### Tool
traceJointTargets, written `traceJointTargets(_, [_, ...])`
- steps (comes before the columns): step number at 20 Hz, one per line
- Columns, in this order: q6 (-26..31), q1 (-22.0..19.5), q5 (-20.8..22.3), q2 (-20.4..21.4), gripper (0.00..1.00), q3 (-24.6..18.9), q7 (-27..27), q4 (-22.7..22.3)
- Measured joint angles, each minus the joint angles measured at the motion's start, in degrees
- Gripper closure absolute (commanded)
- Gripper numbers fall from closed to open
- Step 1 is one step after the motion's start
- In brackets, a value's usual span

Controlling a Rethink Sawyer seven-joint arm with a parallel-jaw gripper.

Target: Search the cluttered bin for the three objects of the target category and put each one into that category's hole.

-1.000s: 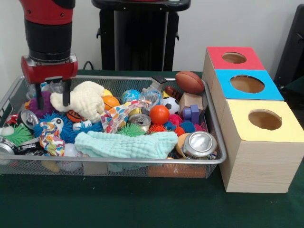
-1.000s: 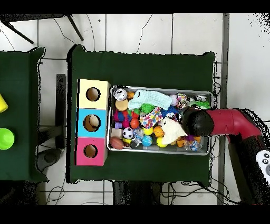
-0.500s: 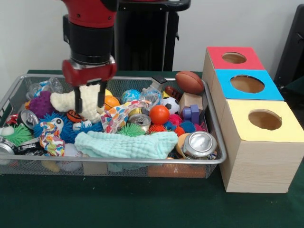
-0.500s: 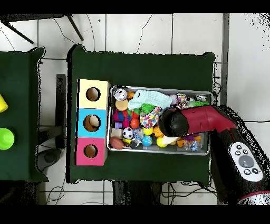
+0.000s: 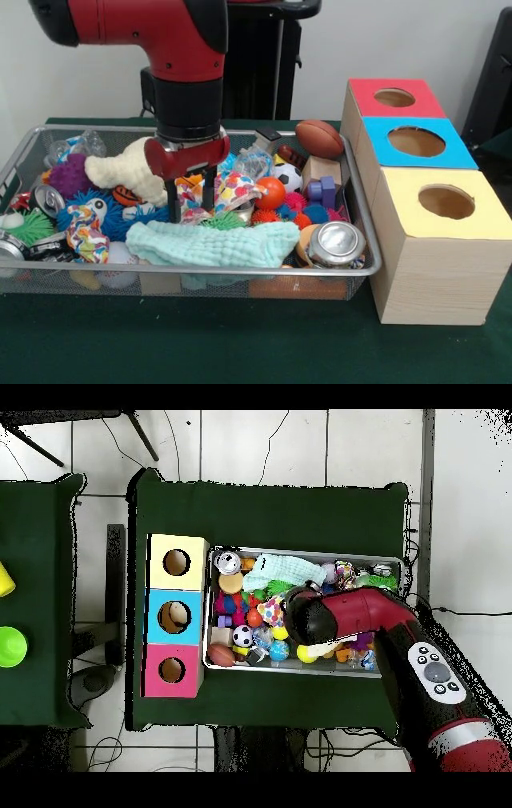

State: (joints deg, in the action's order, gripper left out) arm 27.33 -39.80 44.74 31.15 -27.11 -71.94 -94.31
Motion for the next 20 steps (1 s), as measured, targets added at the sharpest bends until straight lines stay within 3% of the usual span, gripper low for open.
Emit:
traceJointTargets(10, [5.00,-1.88,-1.10,-0.01,0.00,0.02,0.00,-0.06])
traceJointTargets(15, [9.65,-2.27,-2.51,2.39,0.00,0.00,0.00,-1.34])
traceJointTargets(20, [10.15,-2.62,-5.67,4.85,0.00,-0.55,0.00,-3.34])
